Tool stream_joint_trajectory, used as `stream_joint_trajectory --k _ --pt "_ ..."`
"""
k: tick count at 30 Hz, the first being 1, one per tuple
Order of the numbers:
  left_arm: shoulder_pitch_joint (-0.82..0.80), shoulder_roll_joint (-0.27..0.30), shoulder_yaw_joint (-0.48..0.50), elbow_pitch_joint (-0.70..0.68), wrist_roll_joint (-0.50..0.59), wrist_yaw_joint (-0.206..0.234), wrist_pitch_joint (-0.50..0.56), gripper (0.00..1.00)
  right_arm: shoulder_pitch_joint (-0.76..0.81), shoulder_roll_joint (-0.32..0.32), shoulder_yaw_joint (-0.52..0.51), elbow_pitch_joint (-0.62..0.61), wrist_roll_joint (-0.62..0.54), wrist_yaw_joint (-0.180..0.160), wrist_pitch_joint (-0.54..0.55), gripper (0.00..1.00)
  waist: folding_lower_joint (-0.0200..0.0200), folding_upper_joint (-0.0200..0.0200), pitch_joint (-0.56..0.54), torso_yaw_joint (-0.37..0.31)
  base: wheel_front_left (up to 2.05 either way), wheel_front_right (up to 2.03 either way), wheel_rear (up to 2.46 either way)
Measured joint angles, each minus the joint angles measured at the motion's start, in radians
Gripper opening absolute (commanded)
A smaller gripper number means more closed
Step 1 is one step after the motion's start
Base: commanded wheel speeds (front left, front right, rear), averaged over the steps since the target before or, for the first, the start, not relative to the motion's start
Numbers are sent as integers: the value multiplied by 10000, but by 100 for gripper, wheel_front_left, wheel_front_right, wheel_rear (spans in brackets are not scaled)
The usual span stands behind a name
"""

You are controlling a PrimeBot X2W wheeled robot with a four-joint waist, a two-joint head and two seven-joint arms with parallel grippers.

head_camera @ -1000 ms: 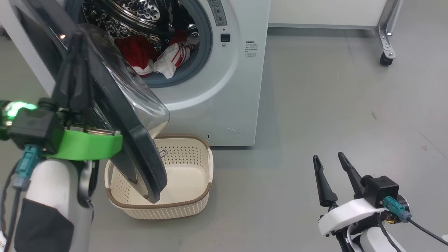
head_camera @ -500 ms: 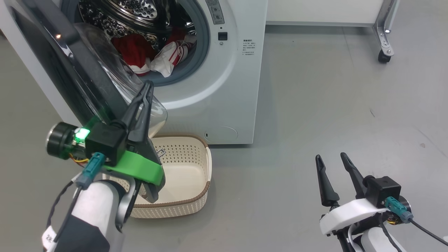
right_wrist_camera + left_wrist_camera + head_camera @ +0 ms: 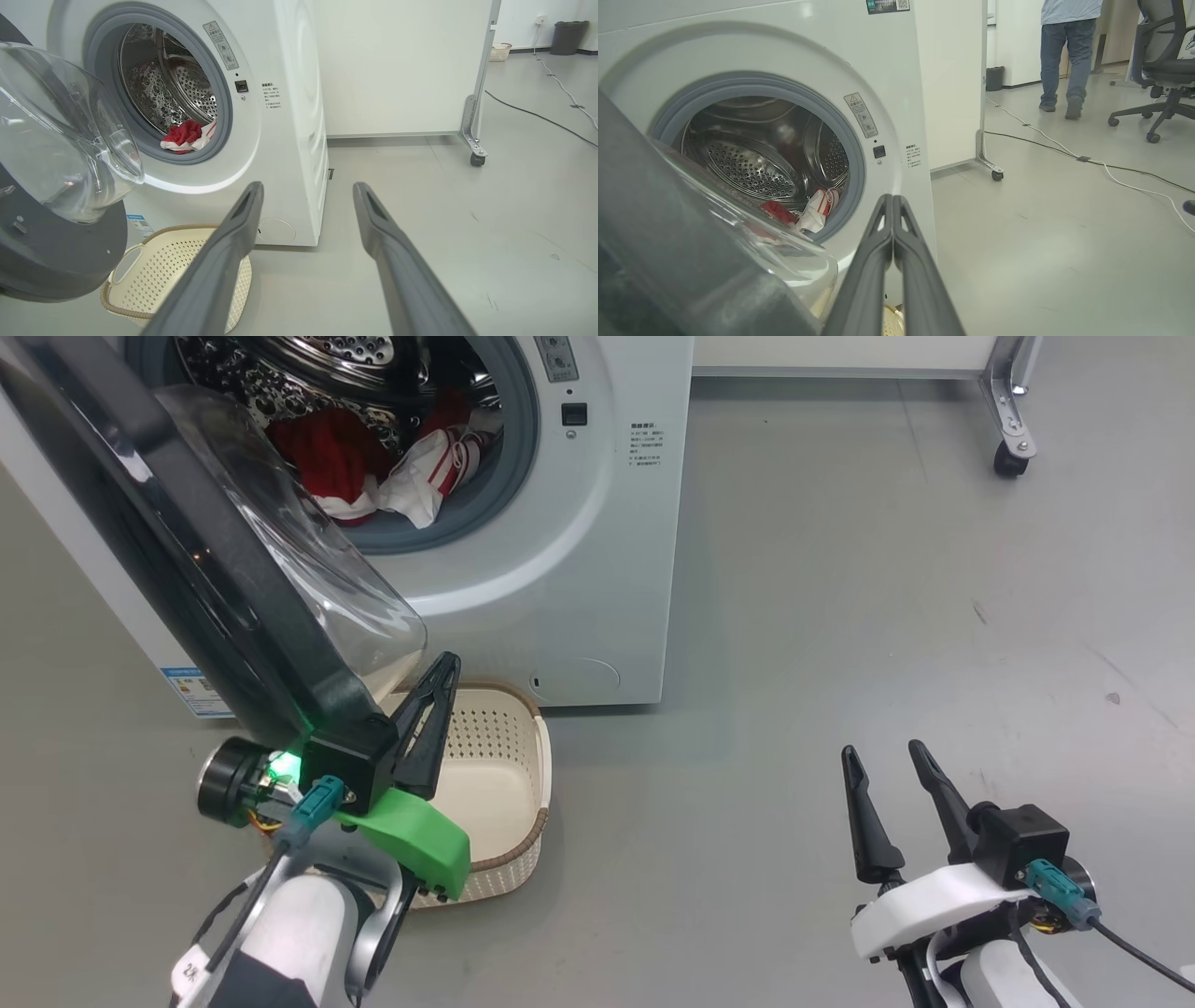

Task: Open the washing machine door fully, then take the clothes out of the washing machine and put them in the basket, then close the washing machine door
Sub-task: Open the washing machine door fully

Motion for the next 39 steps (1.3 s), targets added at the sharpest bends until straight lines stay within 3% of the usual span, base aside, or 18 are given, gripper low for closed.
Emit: stream_joint_trajectory --k 18,39 --pt "446 -54 128 1116 -867 192 353 0 -1 109 -184 98 -119 130 0 100 0 0 88 -135 0 0 0" --pt "451 -138 136 1707 -963 314 148 0 1 226 -458 278 -242 247 0 100 0 0 66 -18 0 0 0"
